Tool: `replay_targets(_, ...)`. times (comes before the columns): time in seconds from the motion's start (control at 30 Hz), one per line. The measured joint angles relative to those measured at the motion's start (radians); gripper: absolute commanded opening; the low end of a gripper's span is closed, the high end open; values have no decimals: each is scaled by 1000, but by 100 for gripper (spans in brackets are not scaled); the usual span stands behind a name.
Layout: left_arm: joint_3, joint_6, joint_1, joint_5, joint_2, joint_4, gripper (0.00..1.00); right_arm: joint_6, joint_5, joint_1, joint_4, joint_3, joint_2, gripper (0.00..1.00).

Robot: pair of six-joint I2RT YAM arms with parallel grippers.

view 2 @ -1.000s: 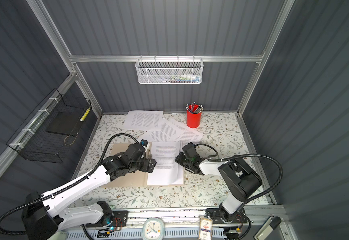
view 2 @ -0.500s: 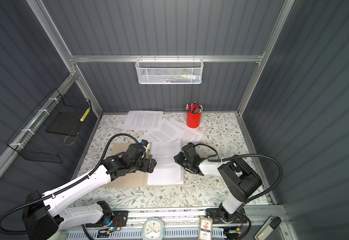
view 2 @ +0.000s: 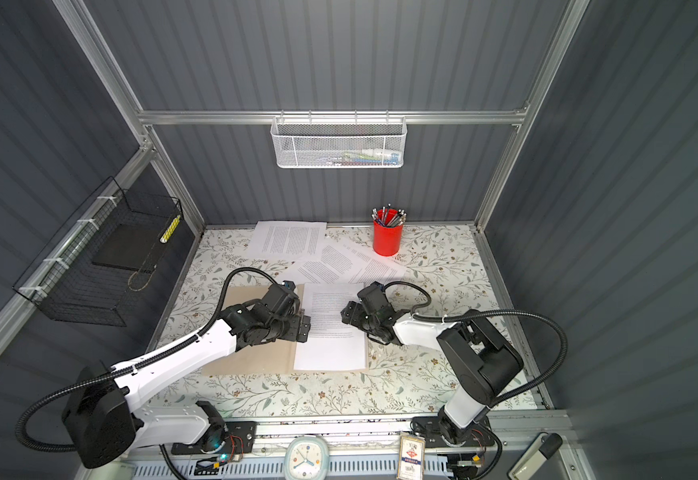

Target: Put the files into the folder

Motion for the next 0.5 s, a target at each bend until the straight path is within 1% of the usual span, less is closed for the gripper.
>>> replay_targets(0.1, 31, -13, 52, 20, 74, 3, 99, -38, 28, 1, -46, 9, -17, 87)
replay_targets(0.23, 61, -21, 123, 57, 175, 18, 94, -98, 75, 3, -111, 10, -74, 92)
replay_targets(0.33, 97, -24, 151, 74, 254, 31, 89, -140, 101, 3, -137, 11, -114, 94)
replay_targets(0.37, 115, -25, 155, 81, 283, 35, 86, -153, 107, 3, -143, 11, -124, 94)
replay_targets(0.5, 177, -25, 155, 104, 368, 52, 81, -187, 115, 3, -151, 11, -147, 93)
